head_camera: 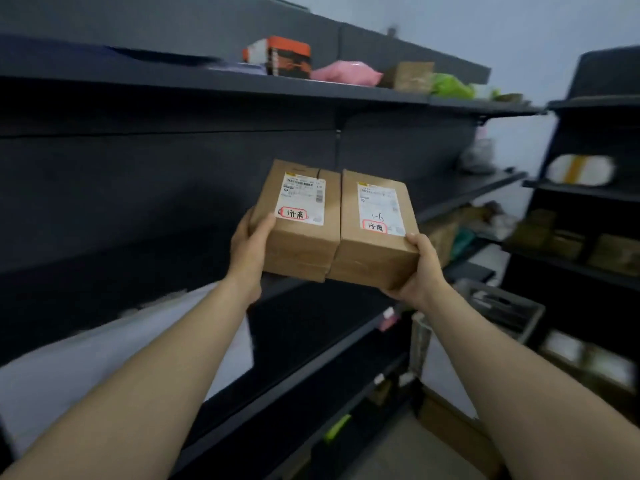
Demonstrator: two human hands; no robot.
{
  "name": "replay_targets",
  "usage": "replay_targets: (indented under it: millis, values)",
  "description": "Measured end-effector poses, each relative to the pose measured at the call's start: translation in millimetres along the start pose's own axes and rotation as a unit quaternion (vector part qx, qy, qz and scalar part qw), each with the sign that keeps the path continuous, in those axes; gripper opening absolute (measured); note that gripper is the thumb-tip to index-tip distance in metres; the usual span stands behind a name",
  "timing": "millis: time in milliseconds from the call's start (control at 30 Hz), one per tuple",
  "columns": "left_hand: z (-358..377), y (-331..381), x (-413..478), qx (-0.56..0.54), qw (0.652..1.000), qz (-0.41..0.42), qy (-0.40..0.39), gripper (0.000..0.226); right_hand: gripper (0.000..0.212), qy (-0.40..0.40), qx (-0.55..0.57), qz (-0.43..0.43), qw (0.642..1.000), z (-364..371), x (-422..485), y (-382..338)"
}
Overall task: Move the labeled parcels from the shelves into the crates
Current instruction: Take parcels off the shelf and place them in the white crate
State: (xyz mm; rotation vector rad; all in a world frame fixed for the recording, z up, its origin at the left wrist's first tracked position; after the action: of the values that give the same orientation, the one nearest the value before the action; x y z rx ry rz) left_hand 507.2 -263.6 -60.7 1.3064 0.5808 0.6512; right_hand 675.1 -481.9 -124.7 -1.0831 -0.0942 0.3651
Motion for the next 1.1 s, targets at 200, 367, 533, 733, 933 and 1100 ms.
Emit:
replay_targets:
  millis: [200,367,533,733,933,1100]
  values:
    - [195,-90,29,0.049,0.988,-0.078,-0.122,0.041,0.038,0.157,-0.055,-0.018,0.986,-191,38,-55]
    - [331,-157,48,0.060,0.984,-0.099,-0.135,0.043,0.030,0.236,-0.104,-0.004,0.966,-319,71,-87]
    - [395,-217,85,0.117,0.984,-0.103,-0.090,0.043,0.044,0.305,-0.161,0.006,0.938,-401,116,-91]
    - [445,-263,149,0.204,0.972,-0.084,-0.083,0.041,0.053,0.342,-0.167,0.009,0.925,-454,191,-62]
    - [512,-324,241,0.325,0.939,-0.005,-0.114,0.047,0.074,0.320,-0.269,0.045,0.907,-469,313,-17]
    - [566,-384,306,0.442,0.886,0.026,-0.135,0.052,0.086,0.331,-0.295,0.160,0.882,-487,395,56]
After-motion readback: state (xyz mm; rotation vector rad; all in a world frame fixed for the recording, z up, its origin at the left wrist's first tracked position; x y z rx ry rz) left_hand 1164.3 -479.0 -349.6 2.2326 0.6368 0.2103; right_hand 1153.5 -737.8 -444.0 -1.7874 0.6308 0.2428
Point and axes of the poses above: each hand's wrist, its own x-axis towards the middle knuckle, its own z-axis out of the palm, y = z × x, the point moved 8 cm from there along x, towards the middle knuckle, and after that the axes turned 10 degrees about -z, right-handed, at the moved point
